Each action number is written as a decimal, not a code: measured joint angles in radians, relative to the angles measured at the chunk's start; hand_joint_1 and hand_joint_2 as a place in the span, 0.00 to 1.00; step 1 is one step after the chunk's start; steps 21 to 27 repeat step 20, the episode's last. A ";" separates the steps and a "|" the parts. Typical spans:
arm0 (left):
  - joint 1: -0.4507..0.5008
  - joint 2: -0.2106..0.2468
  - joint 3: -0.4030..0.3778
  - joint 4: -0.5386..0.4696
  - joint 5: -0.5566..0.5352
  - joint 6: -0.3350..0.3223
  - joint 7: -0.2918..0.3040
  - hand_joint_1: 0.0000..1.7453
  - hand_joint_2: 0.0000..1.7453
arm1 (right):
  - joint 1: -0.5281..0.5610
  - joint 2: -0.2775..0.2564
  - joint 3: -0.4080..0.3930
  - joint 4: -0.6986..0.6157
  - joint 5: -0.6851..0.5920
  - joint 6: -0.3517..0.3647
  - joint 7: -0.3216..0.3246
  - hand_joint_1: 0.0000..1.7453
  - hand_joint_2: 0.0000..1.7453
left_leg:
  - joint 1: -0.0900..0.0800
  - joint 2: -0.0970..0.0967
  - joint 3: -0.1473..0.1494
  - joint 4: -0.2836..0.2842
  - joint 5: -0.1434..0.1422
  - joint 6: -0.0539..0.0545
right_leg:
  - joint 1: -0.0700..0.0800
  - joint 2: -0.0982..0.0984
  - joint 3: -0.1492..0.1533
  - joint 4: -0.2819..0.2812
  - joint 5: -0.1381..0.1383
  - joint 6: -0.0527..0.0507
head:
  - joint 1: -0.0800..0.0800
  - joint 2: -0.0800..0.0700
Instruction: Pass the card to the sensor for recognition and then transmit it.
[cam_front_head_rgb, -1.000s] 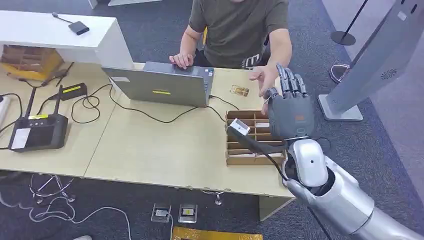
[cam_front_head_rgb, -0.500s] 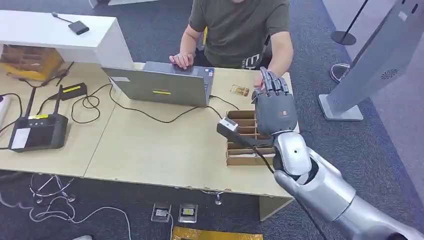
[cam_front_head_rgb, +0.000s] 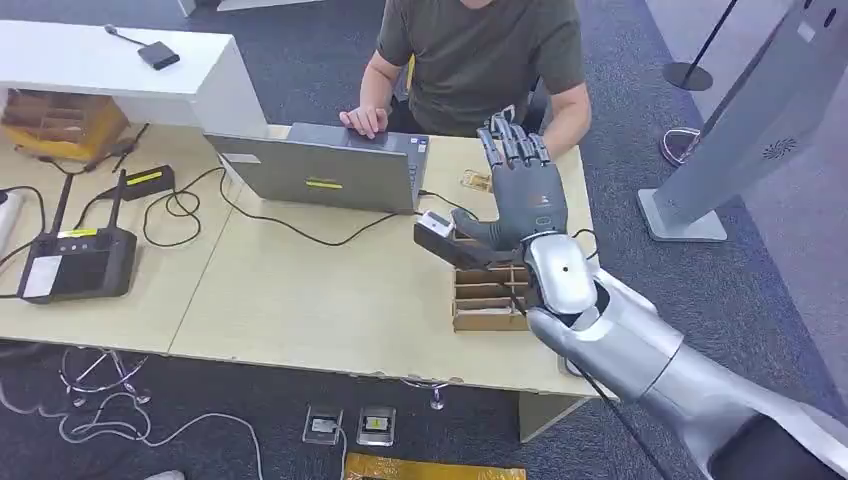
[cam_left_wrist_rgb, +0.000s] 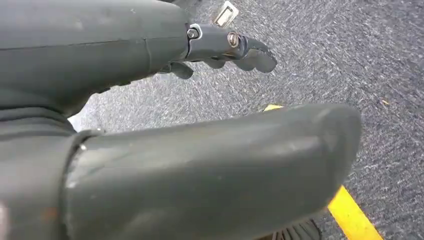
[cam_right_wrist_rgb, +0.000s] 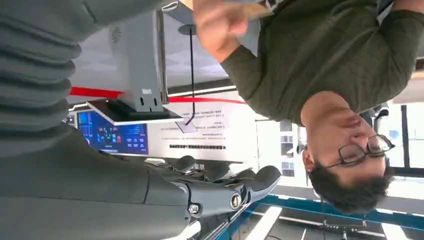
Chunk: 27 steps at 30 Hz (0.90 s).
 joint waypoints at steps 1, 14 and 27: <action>0.000 -0.001 0.000 0.000 0.002 0.001 -0.001 0.00 0.00 | -0.009 0.000 0.009 0.009 -0.010 -0.002 0.007 0.00 0.00 | 0.000 0.000 0.000 0.000 0.000 0.000 | 0.000 0.000 0.000 0.000 0.000 0.000 | 0.000 0.000; 0.005 -0.010 0.000 0.000 0.070 0.022 -0.020 0.00 0.00 | -0.066 -0.233 0.021 0.085 -0.054 0.027 0.140 0.00 0.00 | -0.001 0.000 0.001 0.002 -0.001 0.001 | -0.001 0.000 -0.002 -0.002 0.000 0.000 | 0.000 0.000; 0.007 -0.025 0.000 0.000 0.132 0.099 0.013 0.00 0.00 | 0.148 -0.362 -0.323 0.124 -0.170 -0.096 0.140 0.00 0.00 | -0.001 -0.008 0.000 0.002 -0.002 0.002 | 0.000 -0.009 0.002 -0.004 0.000 0.001 | 0.000 0.000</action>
